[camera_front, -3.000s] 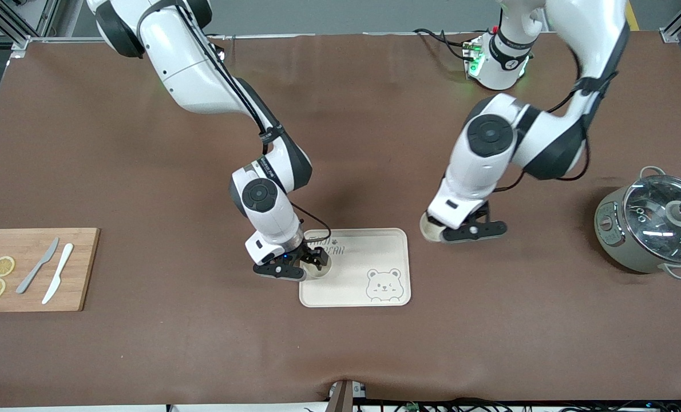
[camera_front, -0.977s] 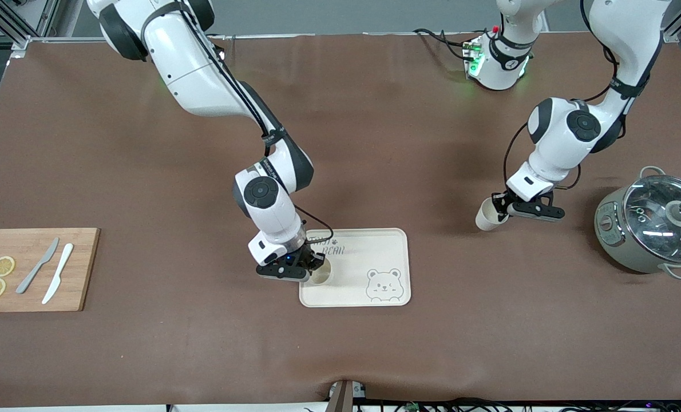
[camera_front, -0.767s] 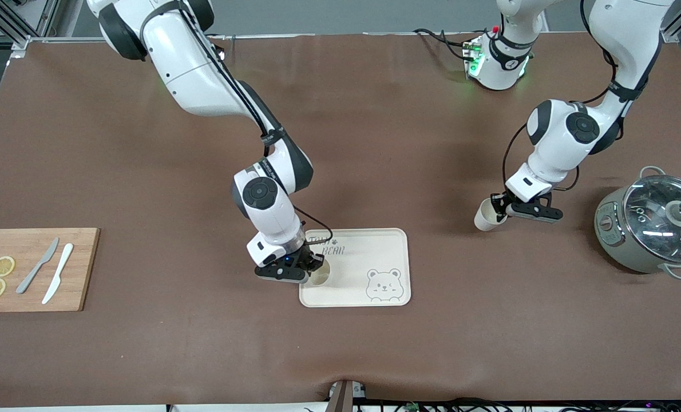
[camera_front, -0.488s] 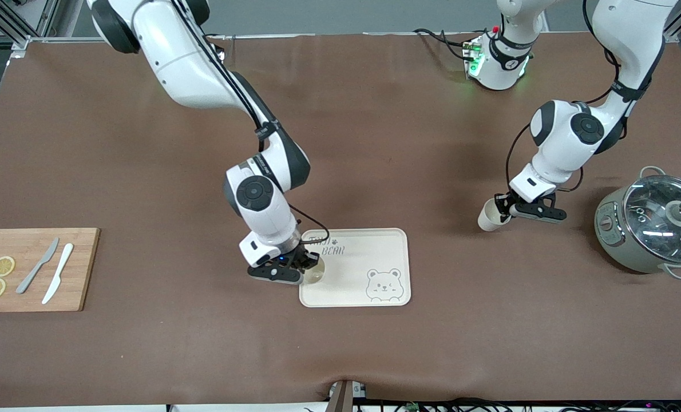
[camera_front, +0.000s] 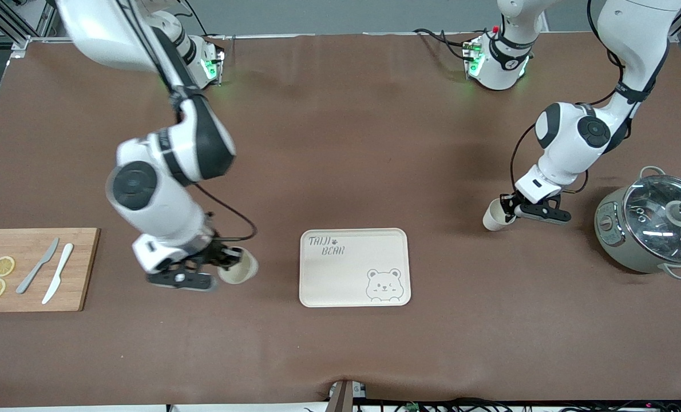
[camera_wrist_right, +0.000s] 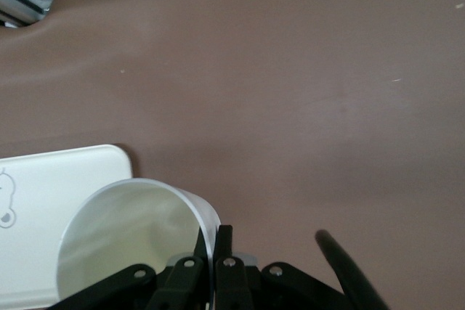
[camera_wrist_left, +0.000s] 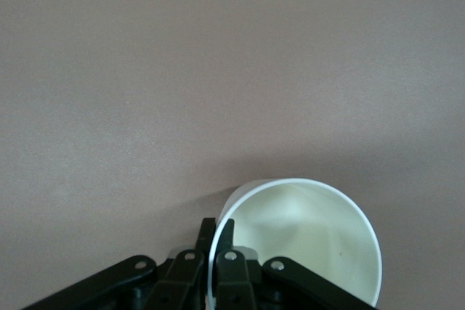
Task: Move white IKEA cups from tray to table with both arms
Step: 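Carry the other cup with the right gripper toward the cutting board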
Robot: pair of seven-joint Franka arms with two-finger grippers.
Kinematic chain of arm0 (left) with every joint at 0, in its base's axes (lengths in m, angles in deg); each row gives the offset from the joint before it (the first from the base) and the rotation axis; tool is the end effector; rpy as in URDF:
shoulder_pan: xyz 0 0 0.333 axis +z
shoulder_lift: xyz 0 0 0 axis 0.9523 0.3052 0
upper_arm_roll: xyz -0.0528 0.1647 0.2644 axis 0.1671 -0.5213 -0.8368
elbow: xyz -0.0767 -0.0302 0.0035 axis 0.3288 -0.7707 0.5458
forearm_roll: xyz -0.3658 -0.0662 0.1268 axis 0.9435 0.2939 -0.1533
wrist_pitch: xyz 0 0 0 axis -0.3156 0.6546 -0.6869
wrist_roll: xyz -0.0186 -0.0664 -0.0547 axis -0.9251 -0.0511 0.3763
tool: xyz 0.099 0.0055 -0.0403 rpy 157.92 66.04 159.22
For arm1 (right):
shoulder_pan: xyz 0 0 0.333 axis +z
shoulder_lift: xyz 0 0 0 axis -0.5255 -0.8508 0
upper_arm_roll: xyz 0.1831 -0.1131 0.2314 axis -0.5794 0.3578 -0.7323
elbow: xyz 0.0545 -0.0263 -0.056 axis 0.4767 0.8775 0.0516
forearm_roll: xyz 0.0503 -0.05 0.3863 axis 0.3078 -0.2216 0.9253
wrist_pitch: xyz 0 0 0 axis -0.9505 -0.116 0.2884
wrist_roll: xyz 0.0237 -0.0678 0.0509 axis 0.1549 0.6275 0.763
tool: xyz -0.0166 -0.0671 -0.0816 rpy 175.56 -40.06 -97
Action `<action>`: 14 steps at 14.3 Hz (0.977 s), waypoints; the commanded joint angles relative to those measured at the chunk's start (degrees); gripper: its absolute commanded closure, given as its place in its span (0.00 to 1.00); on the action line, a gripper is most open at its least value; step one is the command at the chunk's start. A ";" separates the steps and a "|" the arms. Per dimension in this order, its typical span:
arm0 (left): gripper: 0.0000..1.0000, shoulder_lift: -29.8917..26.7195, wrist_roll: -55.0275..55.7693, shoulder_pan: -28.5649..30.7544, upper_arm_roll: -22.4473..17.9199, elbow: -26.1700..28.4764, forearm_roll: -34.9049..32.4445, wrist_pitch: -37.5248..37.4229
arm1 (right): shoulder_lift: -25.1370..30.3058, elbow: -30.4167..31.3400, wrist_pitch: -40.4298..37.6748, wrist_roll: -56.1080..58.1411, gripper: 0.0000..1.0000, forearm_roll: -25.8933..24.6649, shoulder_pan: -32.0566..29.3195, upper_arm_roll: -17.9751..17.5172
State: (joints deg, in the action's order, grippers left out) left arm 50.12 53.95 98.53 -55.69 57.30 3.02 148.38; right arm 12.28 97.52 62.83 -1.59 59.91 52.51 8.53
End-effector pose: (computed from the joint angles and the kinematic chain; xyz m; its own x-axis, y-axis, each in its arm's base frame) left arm 0.5082 -0.0461 0.2240 0.9511 -0.1933 0.2410 -0.2165 -0.9735 0.0737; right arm 0.6899 0.2204 0.4327 0.9863 -0.1144 0.1188 -0.1083 -0.9925 -0.0565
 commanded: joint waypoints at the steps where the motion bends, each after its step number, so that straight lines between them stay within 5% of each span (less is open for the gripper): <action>1: 1.00 -0.05 -2.05 0.68 0.22 0.34 0.46 0.48 | 3.82 3.27 -1.35 5.76 1.00 0.04 -4.01 -1.11; 12: 1.00 1.54 -10.94 6.22 -0.22 0.08 0.46 -1.72 | 5.94 10.57 0.84 32.83 1.00 1.52 -18.60 -1.29; 14: 0.75 1.53 -10.85 6.13 -0.31 0.16 0.46 -1.72 | 5.94 14.59 5.39 40.02 1.00 5.82 -21.67 -1.20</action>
State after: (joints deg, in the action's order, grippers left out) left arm 50.97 44.68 104.24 -56.15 57.42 3.02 146.90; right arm 15.81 106.30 64.20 32.23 62.60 34.14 8.54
